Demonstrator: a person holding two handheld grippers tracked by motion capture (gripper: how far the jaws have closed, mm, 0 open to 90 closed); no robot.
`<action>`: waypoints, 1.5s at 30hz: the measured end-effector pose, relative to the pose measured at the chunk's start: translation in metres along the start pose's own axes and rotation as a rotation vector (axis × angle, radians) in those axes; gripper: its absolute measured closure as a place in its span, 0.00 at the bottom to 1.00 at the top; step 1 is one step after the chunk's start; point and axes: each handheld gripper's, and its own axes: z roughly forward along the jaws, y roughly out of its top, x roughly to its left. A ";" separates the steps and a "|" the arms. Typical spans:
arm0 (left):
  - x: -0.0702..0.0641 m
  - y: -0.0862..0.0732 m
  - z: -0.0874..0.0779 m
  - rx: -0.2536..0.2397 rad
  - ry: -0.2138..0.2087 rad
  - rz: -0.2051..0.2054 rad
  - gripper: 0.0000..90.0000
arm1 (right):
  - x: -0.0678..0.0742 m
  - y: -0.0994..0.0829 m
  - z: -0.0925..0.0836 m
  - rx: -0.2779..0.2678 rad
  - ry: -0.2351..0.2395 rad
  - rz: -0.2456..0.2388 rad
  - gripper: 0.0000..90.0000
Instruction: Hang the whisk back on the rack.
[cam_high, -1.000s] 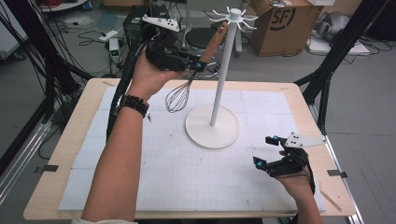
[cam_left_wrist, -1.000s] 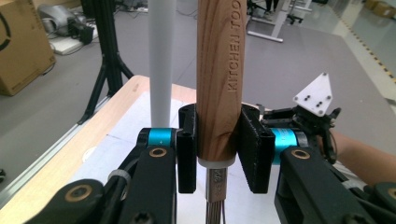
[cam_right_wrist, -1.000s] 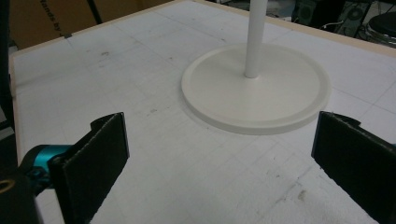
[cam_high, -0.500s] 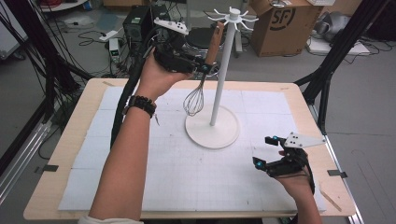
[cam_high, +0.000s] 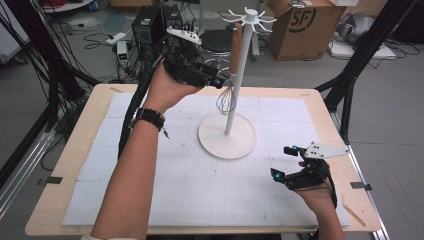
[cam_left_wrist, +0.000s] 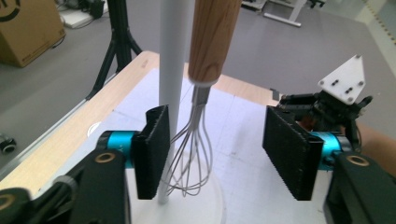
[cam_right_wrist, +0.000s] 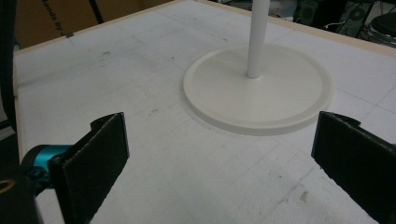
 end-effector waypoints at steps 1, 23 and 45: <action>0.000 -0.002 -0.001 0.003 0.003 0.001 0.43 | 0.000 0.000 0.000 0.002 0.000 -0.001 0.03; -0.015 -0.056 -0.038 -0.004 0.063 -0.005 0.27 | 0.003 0.002 0.003 0.011 0.003 -0.011 0.03; -0.034 -0.089 -0.059 0.086 0.109 0.029 0.18 | 0.004 0.001 0.005 0.018 0.006 -0.007 0.03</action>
